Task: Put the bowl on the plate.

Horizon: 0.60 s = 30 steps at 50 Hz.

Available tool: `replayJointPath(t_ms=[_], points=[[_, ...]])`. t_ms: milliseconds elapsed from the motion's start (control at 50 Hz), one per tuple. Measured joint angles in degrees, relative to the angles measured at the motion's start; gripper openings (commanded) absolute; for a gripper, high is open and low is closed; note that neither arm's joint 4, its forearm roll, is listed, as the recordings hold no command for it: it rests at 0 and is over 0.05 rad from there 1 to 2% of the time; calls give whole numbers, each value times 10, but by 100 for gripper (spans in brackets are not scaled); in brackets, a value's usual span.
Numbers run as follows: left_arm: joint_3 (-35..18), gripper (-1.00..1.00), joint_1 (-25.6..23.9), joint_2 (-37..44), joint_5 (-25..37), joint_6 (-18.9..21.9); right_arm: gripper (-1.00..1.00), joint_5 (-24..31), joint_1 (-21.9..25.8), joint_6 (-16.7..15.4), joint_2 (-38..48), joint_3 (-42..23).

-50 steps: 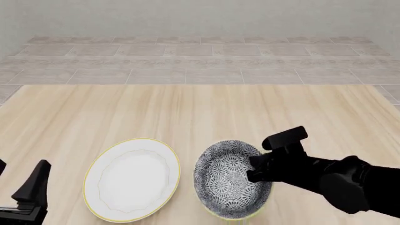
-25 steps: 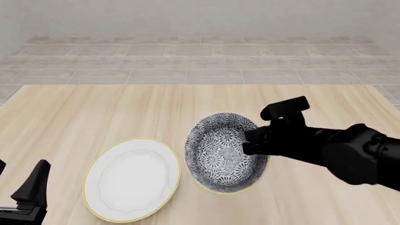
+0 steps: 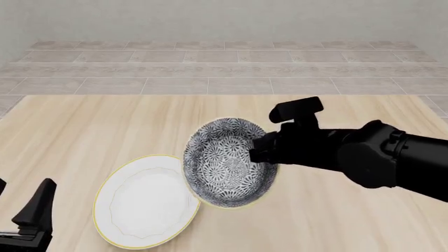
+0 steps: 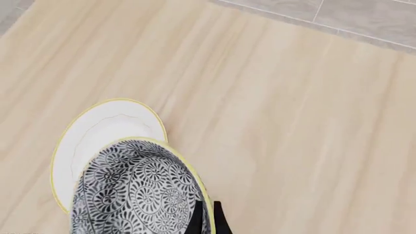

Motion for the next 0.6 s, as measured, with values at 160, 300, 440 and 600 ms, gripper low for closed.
replayJointPath(t_ms=[160,300,440,600], points=[[1,100,1,0,-2,0,-100,12,16,15,16,-25],[1,100,1,0,-3,0,-100,24,29,24,29,-48],[1,100,2,0,-5,0,-100,33,43,31,44,-70],[0,100,2,0,-6,0,-100,39,63,38,66,-96]])
